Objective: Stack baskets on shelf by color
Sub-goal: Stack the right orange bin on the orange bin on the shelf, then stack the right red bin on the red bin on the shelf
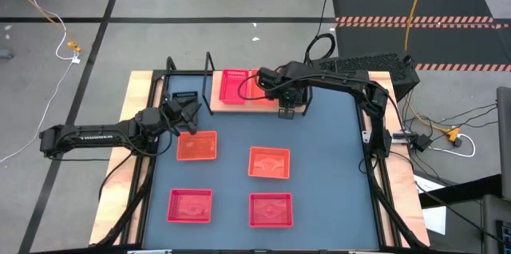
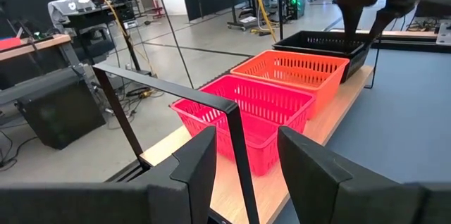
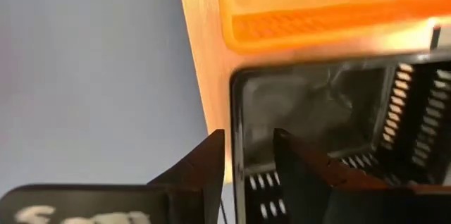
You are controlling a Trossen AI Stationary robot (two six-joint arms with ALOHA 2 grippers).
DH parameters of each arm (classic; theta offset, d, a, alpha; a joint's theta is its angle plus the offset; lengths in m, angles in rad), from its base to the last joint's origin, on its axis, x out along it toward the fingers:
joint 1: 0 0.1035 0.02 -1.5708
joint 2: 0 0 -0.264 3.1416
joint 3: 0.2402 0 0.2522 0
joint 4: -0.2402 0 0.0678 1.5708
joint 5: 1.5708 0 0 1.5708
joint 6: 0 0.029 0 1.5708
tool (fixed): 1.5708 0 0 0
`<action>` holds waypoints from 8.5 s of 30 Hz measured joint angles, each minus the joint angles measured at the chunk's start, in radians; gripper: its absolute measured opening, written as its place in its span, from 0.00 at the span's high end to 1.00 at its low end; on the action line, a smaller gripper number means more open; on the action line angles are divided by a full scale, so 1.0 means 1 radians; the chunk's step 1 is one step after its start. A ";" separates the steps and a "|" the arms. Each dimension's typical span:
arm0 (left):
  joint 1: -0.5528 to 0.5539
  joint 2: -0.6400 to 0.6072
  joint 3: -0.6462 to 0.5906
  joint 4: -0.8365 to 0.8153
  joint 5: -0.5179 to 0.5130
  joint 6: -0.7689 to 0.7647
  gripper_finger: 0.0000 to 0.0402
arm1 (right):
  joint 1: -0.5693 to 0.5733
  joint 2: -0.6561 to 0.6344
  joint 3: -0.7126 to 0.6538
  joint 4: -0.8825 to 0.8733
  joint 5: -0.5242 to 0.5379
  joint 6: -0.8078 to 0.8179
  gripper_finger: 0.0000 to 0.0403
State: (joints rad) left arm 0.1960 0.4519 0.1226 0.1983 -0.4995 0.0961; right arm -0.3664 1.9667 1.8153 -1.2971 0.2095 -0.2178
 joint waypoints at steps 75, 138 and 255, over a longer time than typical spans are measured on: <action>0.000 0.000 0.000 -0.015 0.000 -0.015 0.62 | 0.577 -0.279 -0.772 0.982 0.069 -1.067 0.82; 0.051 0.000 0.000 -0.016 0.000 -0.028 0.62 | 0.133 -0.265 -0.469 0.882 0.242 0.074 0.96; 0.051 0.000 0.000 0.011 0.051 0.001 0.62 | 0.086 0.250 0.319 0.558 -0.103 0.161 0.95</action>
State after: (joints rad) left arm 0.2468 0.4519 0.1230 0.2096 -0.4483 0.0967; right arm -0.2802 2.2162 2.1345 -0.7392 0.1062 -0.0568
